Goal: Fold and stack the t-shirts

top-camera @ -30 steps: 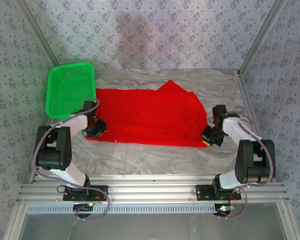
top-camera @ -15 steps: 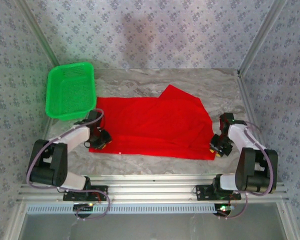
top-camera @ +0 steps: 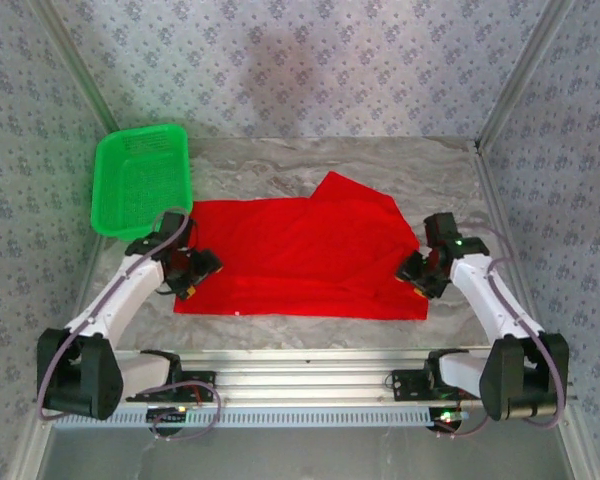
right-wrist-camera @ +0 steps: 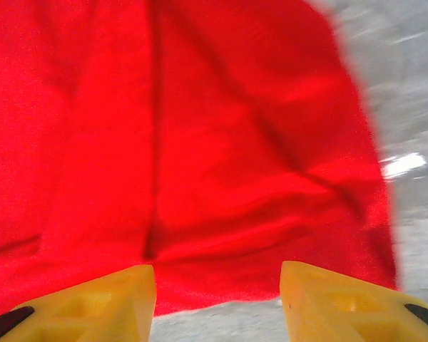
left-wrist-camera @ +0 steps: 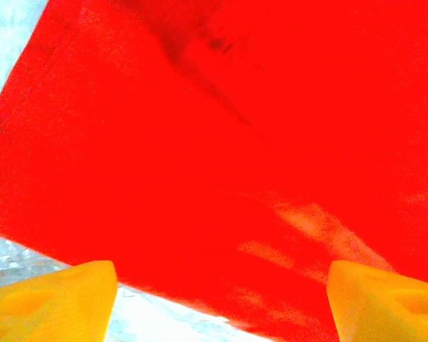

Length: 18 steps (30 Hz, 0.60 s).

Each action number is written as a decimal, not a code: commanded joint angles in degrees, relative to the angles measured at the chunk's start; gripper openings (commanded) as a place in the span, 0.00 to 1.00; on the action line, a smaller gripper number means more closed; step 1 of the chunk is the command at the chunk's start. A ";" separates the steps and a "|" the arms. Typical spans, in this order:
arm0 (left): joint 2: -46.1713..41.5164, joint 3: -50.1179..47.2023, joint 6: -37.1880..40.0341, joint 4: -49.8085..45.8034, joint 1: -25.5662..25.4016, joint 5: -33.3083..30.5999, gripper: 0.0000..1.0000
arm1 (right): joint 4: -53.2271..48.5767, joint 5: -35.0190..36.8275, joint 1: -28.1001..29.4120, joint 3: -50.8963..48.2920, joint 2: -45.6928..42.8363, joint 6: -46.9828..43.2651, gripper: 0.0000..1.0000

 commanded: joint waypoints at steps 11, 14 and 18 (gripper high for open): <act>0.41 16.36 18.60 5.72 -0.31 -3.74 0.85 | 16.46 -9.74 9.21 -2.36 12.04 17.24 0.47; -0.17 18.54 22.12 5.96 -0.36 -4.07 0.91 | 14.79 -8.46 9.80 -1.67 13.42 16.84 0.46; -1.91 19.99 25.36 6.08 -0.29 -3.66 0.92 | 14.39 -8.19 10.04 -2.54 13.79 17.30 0.46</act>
